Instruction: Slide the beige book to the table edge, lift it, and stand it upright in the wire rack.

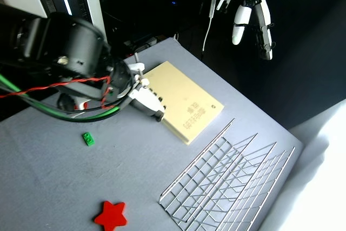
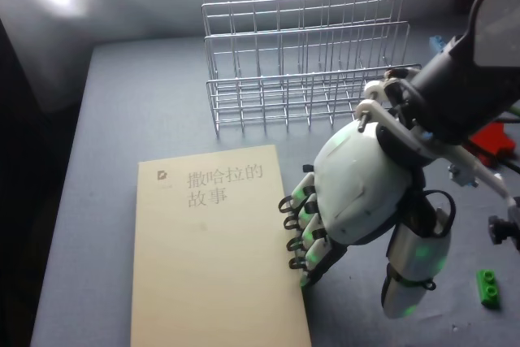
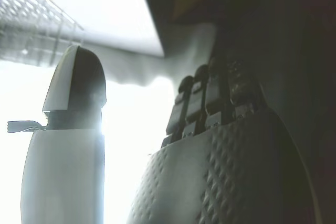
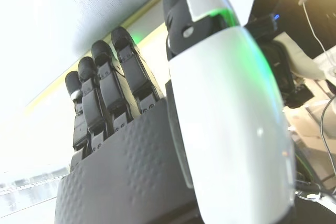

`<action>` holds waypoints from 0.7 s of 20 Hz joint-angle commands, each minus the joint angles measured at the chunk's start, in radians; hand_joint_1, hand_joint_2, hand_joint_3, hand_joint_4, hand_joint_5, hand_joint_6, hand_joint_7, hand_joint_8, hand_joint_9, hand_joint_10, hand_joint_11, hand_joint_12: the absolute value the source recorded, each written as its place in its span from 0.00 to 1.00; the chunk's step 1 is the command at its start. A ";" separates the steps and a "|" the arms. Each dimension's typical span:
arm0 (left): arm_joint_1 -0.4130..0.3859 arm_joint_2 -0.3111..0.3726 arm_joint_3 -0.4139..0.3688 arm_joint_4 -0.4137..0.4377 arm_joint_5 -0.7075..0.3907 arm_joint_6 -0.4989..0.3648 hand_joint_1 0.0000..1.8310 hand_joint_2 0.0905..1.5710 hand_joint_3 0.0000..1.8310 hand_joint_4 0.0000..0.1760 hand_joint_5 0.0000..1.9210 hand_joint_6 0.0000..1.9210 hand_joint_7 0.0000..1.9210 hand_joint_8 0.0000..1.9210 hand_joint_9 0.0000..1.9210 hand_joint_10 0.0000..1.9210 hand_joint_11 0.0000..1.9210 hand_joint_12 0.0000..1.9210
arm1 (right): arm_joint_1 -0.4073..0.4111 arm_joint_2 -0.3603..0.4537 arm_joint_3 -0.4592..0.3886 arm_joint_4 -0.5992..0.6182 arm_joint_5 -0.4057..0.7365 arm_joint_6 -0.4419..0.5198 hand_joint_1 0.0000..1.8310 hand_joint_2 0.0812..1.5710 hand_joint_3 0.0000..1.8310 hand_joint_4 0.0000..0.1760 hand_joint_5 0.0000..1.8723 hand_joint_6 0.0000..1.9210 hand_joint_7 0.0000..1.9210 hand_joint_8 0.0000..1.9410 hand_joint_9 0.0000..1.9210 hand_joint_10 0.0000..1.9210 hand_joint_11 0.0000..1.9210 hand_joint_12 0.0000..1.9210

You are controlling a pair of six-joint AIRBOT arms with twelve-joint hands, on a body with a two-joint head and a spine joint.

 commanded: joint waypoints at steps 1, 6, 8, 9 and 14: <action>-0.012 0.011 0.016 -0.009 -0.040 -0.099 0.58 0.69 0.00 0.00 0.01 0.00 0.00 0.00 0.00 0.00 0.00 0.00 | 0.011 -0.007 0.004 0.033 -0.023 0.001 0.06 0.75 0.00 0.00 0.09 0.00 0.09 0.00 0.07 0.00 0.00 0.22; -0.027 0.009 0.020 0.000 -0.006 -0.383 0.57 0.70 0.00 0.00 0.00 0.00 0.00 0.00 0.00 0.00 0.00 0.00 | 0.019 -0.053 0.009 0.034 -0.039 0.008 0.09 0.75 0.00 0.00 0.08 0.00 0.09 0.00 0.08 0.00 0.00 0.20; -0.031 0.007 0.016 0.095 0.014 -0.541 0.60 0.67 0.00 0.00 0.01 0.00 0.00 0.00 0.00 0.00 0.00 0.00 | 0.023 -0.079 0.011 0.035 -0.057 0.011 0.09 0.75 0.00 0.00 0.08 0.00 0.09 0.00 0.08 0.00 0.00 0.22; -0.034 0.004 0.016 0.124 0.036 -0.569 0.60 0.68 0.00 0.00 0.01 0.00 0.00 0.00 0.00 0.00 0.00 0.00 | 0.023 -0.084 0.012 0.035 -0.060 0.015 0.08 0.75 0.00 0.00 0.08 0.00 0.08 0.00 0.07 0.00 0.00 0.20; -0.072 -0.040 0.044 0.223 0.175 -0.598 0.60 0.68 0.00 0.00 0.00 0.00 0.00 0.00 0.00 0.00 0.00 0.00 | 0.025 -0.123 0.014 0.036 -0.065 0.039 0.09 0.75 0.00 0.00 0.09 0.00 0.09 0.00 0.07 0.00 0.00 0.18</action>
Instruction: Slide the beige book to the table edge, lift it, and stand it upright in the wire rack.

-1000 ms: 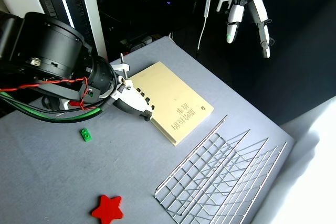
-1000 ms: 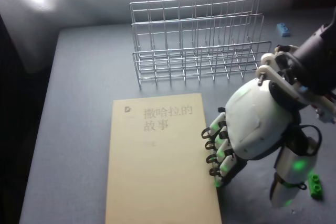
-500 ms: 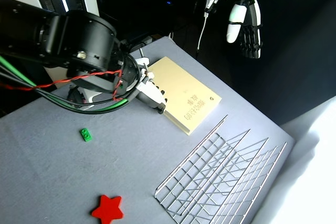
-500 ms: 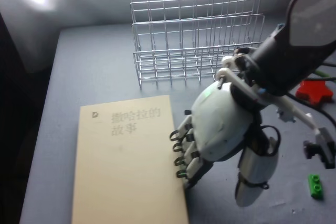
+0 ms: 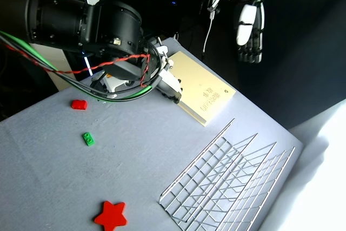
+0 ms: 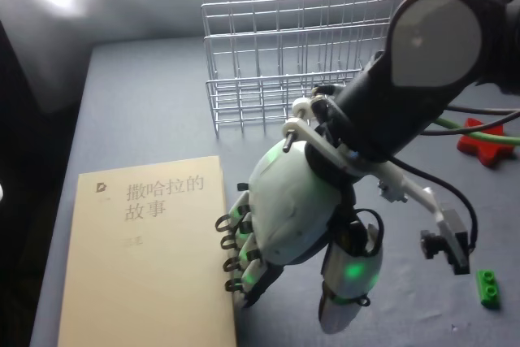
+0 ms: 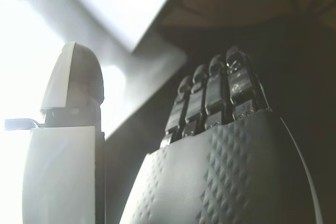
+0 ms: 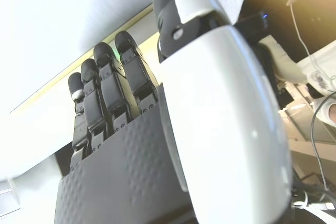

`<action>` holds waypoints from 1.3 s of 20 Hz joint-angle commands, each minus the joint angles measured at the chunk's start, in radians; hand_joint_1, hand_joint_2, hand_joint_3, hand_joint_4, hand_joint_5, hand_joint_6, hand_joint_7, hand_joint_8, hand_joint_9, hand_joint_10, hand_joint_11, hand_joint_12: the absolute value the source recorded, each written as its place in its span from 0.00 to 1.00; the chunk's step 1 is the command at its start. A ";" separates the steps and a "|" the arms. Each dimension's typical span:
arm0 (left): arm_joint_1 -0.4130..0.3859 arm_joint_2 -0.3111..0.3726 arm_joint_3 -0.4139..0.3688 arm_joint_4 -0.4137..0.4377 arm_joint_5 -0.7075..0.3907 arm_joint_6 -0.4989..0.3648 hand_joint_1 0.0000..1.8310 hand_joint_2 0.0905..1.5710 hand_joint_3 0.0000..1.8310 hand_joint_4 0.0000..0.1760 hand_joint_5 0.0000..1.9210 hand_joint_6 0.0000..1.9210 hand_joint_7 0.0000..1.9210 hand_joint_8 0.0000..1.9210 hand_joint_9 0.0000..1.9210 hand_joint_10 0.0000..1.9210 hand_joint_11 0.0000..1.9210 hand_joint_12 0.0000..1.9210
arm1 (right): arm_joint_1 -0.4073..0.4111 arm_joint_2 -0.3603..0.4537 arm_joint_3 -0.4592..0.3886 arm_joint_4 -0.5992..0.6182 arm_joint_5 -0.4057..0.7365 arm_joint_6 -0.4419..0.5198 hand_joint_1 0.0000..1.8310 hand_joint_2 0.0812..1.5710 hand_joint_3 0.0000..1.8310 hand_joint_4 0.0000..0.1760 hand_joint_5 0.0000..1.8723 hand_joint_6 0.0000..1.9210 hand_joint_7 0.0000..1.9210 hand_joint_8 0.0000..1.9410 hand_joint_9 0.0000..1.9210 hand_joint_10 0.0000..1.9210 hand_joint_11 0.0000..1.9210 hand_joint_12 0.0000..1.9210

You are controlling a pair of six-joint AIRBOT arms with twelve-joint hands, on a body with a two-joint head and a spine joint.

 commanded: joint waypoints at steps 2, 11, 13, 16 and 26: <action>-0.007 0.002 0.016 -0.004 -0.026 -0.011 0.59 0.68 0.00 0.00 0.00 0.00 0.00 0.00 0.00 0.00 0.00 0.00 | 0.015 -0.010 0.002 0.037 -0.032 0.015 0.09 0.75 0.00 0.00 0.08 0.00 0.09 0.00 0.06 0.00 0.00 0.16; -0.012 -0.028 0.036 -0.004 -0.062 -0.029 0.56 0.70 0.00 0.00 0.01 0.00 0.00 0.00 0.00 0.00 0.00 0.00 | 0.017 -0.058 0.003 0.037 -0.062 0.072 0.09 0.75 0.00 0.00 0.07 0.00 0.08 0.00 0.06 0.00 0.00 0.16; -0.012 -0.028 0.038 -0.004 -0.066 -0.031 0.53 0.71 0.01 0.00 0.01 0.00 0.00 0.00 0.00 0.00 0.00 0.00 | 0.017 -0.064 0.003 0.037 -0.062 0.086 0.09 0.75 0.00 0.00 0.06 0.00 0.08 0.00 0.06 0.00 0.00 0.15; -0.012 -0.029 0.040 -0.004 -0.077 -0.031 0.54 0.70 0.00 0.00 0.00 0.00 0.00 0.00 0.00 0.00 0.00 0.00 | 0.018 -0.072 0.003 0.036 -0.063 0.088 0.09 0.75 0.00 0.00 0.07 0.00 0.07 0.00 0.06 0.00 0.00 0.15; -0.013 -0.029 0.047 -0.004 -0.128 -0.036 0.57 0.70 0.00 0.00 0.01 0.00 0.00 0.00 0.00 0.00 0.00 0.00 | 0.010 -0.116 0.030 0.014 -0.066 0.079 0.07 0.75 0.00 0.00 0.06 0.00 0.07 0.00 0.05 0.00 0.00 0.11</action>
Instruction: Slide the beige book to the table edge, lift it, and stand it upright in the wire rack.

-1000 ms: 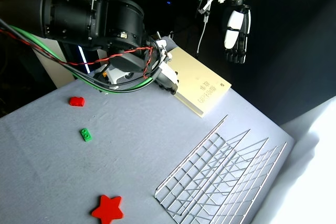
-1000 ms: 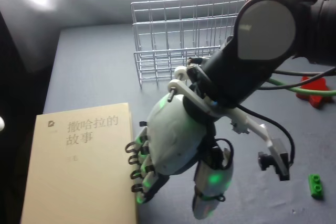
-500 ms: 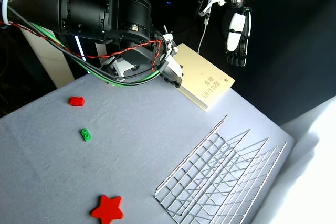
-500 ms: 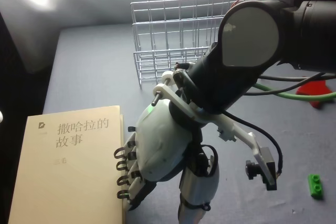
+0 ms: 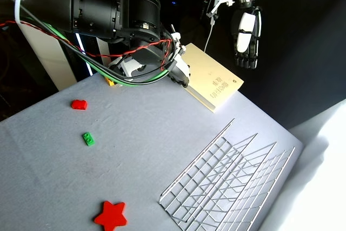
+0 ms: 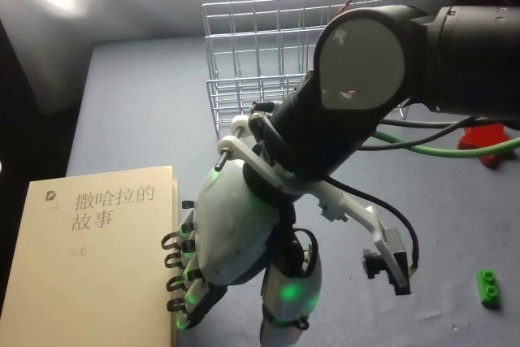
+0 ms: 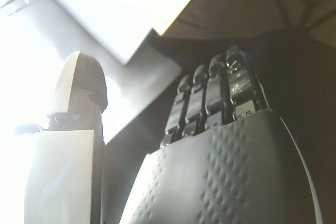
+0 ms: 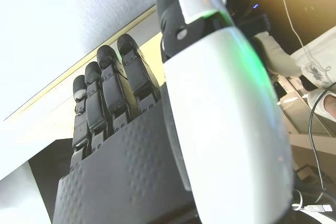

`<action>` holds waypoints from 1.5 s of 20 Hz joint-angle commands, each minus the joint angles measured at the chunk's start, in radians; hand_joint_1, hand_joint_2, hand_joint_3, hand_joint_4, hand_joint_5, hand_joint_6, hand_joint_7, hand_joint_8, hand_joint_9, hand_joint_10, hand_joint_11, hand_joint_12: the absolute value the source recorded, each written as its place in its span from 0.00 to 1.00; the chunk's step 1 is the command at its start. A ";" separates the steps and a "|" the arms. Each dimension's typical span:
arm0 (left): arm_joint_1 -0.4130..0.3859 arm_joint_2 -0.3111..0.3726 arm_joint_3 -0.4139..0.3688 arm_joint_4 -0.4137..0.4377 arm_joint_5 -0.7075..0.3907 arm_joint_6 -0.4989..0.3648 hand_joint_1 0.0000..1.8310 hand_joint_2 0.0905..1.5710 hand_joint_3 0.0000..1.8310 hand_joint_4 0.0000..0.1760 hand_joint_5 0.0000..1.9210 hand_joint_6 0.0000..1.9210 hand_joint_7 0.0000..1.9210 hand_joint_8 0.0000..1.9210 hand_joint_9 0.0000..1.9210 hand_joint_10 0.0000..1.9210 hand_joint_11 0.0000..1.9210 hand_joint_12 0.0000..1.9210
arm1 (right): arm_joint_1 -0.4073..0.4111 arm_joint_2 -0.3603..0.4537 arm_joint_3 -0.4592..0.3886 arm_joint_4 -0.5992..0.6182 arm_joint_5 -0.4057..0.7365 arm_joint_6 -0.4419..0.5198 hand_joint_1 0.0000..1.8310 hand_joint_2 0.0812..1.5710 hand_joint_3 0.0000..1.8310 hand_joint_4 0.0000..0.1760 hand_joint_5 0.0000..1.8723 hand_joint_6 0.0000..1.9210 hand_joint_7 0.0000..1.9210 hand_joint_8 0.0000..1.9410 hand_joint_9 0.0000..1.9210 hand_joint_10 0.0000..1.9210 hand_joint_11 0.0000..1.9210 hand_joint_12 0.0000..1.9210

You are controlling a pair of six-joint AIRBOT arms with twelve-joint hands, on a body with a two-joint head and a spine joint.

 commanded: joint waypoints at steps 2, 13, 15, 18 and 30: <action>-0.007 0.003 0.009 -0.005 -0.080 -0.011 0.56 0.69 0.00 0.00 0.01 0.00 0.00 0.00 0.00 0.00 0.00 0.00 | 0.006 -0.009 0.013 0.027 -0.033 -0.002 0.06 0.75 0.00 0.00 0.06 0.00 0.07 0.00 0.05 0.00 0.00 0.11; -0.002 0.003 0.013 -0.004 -0.096 -0.011 0.56 0.69 0.00 0.00 0.01 0.00 0.00 0.00 0.00 0.00 0.00 0.00 | 0.014 -0.046 0.018 0.026 -0.070 0.004 0.07 0.75 0.00 0.00 0.07 0.00 0.08 0.00 0.07 0.00 0.00 0.14; 0.003 0.002 0.015 -0.002 -0.096 -0.011 0.57 0.69 0.00 0.00 0.01 0.00 0.00 0.00 0.00 0.00 0.00 0.00 | 0.013 -0.047 0.017 0.026 -0.068 0.004 0.08 0.75 0.00 0.00 0.07 0.00 0.08 0.00 0.07 0.00 0.00 0.16; 0.011 -0.006 0.027 0.024 -0.059 -0.011 0.56 0.69 0.00 0.00 0.00 0.00 0.00 0.00 0.00 0.00 0.00 0.00 | 0.007 -0.047 0.017 0.026 -0.063 0.004 0.09 0.75 0.00 0.00 0.07 0.00 0.08 0.00 0.06 0.00 0.00 0.13; 0.035 -0.076 0.103 0.043 0.012 -0.011 0.57 0.69 0.00 0.00 0.01 0.00 0.00 0.00 0.00 0.00 0.00 0.00 | 0.011 -0.038 0.016 0.024 -0.042 0.007 0.13 0.74 0.00 0.00 0.09 0.00 0.10 0.00 0.09 0.00 0.00 0.20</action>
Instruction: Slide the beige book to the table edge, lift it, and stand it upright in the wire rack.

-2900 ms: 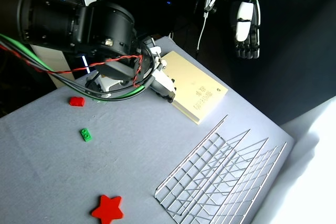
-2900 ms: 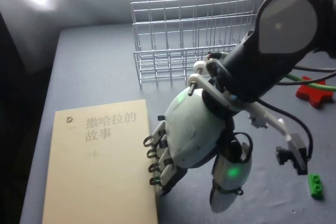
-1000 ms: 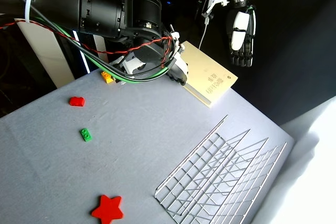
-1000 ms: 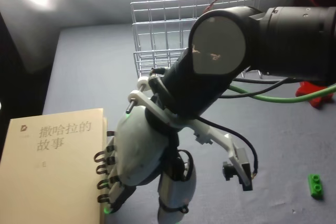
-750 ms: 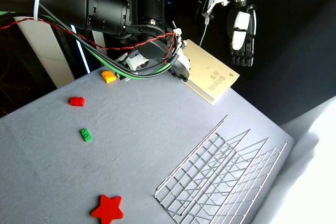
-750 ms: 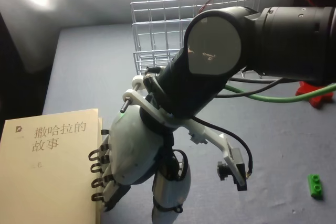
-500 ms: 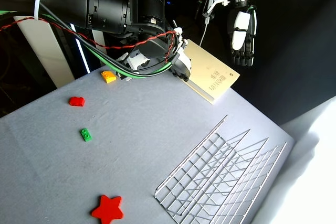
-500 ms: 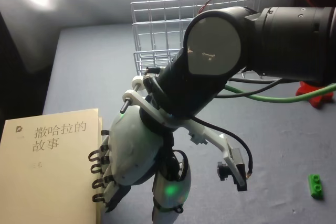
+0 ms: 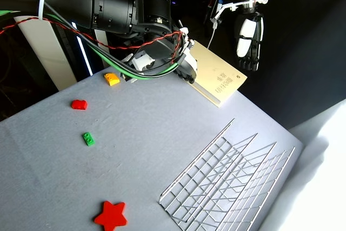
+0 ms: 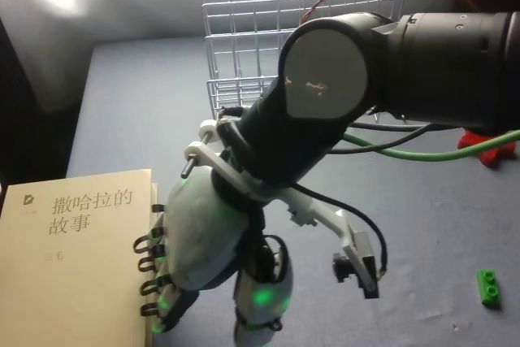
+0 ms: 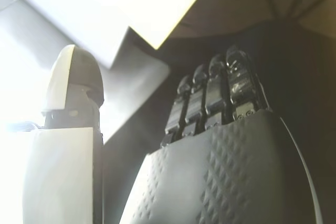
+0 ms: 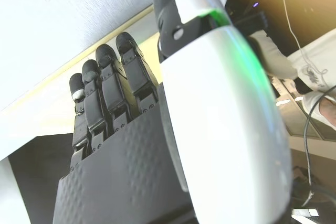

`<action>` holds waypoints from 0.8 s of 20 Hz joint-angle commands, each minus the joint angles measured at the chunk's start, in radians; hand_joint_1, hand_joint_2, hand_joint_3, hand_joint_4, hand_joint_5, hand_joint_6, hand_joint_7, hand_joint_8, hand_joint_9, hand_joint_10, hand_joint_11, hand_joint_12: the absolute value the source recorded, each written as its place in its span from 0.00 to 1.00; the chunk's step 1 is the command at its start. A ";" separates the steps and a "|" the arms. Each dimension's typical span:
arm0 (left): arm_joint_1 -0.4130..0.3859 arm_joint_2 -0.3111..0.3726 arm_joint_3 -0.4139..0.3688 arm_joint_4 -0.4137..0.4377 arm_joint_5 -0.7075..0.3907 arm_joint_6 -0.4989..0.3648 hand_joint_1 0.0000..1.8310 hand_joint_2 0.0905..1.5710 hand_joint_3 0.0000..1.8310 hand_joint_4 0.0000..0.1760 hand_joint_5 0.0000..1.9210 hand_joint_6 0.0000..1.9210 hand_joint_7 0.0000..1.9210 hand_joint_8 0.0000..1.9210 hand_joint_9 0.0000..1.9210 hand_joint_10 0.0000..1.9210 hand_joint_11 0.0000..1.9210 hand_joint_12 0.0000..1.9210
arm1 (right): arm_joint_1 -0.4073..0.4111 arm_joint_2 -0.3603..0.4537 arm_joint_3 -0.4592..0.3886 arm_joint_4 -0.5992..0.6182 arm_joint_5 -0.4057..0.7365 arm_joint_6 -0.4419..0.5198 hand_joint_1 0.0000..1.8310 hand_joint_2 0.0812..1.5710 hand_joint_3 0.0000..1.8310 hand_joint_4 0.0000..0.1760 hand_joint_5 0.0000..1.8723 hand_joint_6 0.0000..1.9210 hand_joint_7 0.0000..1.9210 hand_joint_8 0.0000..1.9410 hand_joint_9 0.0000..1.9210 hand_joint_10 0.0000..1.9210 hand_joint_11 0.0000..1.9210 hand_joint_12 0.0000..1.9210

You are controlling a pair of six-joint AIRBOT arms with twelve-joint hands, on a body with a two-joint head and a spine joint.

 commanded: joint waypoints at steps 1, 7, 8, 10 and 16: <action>0.001 -0.002 0.011 -0.004 -0.053 -0.007 0.55 0.70 0.00 0.00 0.00 0.00 0.00 0.00 0.00 0.00 0.00 0.00 | 0.008 0.023 -0.005 0.030 -0.002 0.002 0.11 0.75 0.00 0.00 0.09 0.00 0.10 0.00 0.08 0.00 0.00 0.21; 0.002 -0.053 0.044 0.023 -0.039 -0.007 0.56 0.70 0.00 0.00 0.01 0.00 0.00 0.00 0.00 0.00 0.00 0.00 | 0.028 0.212 -0.075 0.027 0.007 -0.059 0.09 0.75 0.00 0.00 0.07 0.00 0.07 0.00 0.06 0.00 0.00 0.14; 0.002 -0.062 0.049 0.030 -0.035 -0.007 0.57 0.69 0.00 0.00 0.01 0.00 0.00 0.00 0.00 0.00 0.00 0.00 | 0.039 0.254 -0.081 0.025 0.017 -0.067 0.08 0.76 0.00 0.00 0.07 0.00 0.07 0.00 0.05 0.00 0.00 0.14; 0.002 -0.078 0.060 0.052 -0.029 -0.008 0.56 0.69 0.00 0.00 0.02 0.00 0.00 0.00 0.00 0.00 0.01 0.01 | 0.054 0.303 -0.081 0.020 0.034 -0.083 0.09 0.76 0.00 0.00 0.08 0.00 0.08 0.00 0.06 0.00 0.00 0.16; 0.009 -0.133 0.097 0.070 -0.015 -0.008 0.56 0.70 0.00 0.00 0.01 0.00 0.00 0.00 0.00 0.00 0.00 0.00 | 0.081 0.426 -0.081 0.017 0.055 -0.085 0.11 0.75 0.00 0.00 0.10 0.00 0.10 0.00 0.09 0.00 0.00 0.20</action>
